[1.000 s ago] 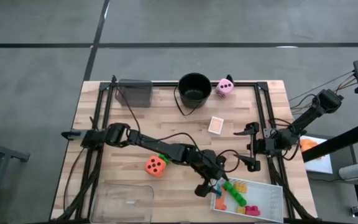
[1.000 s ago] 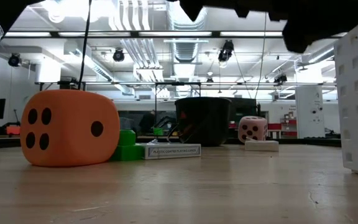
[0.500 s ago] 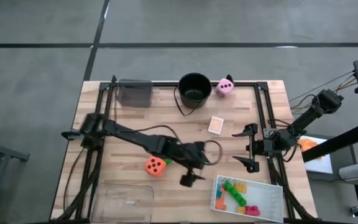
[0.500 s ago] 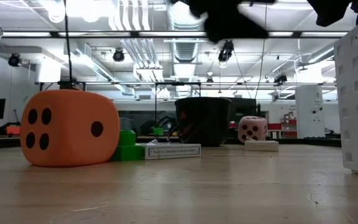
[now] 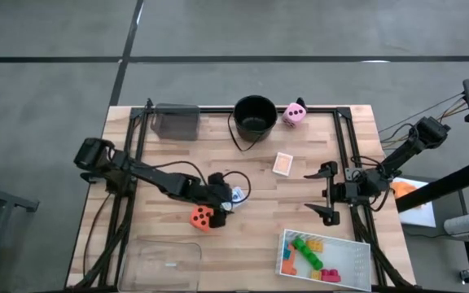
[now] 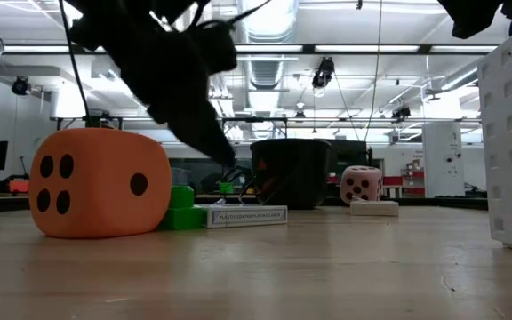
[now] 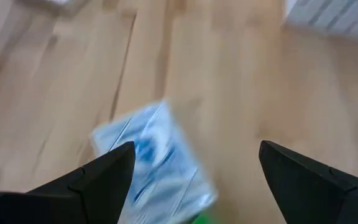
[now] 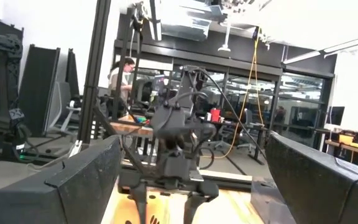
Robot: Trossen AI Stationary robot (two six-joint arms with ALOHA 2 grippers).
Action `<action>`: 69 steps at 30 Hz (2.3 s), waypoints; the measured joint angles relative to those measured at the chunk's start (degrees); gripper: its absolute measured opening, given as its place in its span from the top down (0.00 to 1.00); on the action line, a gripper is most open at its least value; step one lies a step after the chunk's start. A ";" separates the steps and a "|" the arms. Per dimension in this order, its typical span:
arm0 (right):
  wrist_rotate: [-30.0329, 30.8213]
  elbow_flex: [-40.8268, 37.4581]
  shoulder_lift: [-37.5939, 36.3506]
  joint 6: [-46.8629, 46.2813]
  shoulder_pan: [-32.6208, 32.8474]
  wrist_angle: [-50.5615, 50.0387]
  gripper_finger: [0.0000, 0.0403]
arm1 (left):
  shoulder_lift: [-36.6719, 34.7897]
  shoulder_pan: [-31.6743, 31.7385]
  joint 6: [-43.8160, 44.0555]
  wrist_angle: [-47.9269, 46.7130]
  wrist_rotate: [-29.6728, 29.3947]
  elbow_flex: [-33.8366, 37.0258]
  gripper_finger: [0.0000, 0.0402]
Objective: Pick & Place Toys
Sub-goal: Put the green game piece into the white bin
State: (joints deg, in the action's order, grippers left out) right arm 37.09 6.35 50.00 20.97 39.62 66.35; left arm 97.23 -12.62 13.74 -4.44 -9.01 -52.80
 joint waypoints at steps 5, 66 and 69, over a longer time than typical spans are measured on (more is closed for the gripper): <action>0.46 0.01 0.11 0.18 0.00 0.01 0.04 | 0.22 1.60 0.00 -9.59 -2.63 -1.85 0.14; 1.52 0.07 1.15 0.02 -0.02 -0.81 0.04 | -0.02 -1.53 -16.48 -19.72 4.51 -1.36 0.35; 1.52 0.06 1.15 0.02 0.00 -0.82 0.04 | 0.00 -1.37 -16.50 -19.75 4.32 -1.33 0.35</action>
State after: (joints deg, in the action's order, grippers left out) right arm 38.61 6.41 51.16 20.99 39.61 65.54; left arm 97.23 -13.99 -2.76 -24.19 -4.69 -54.13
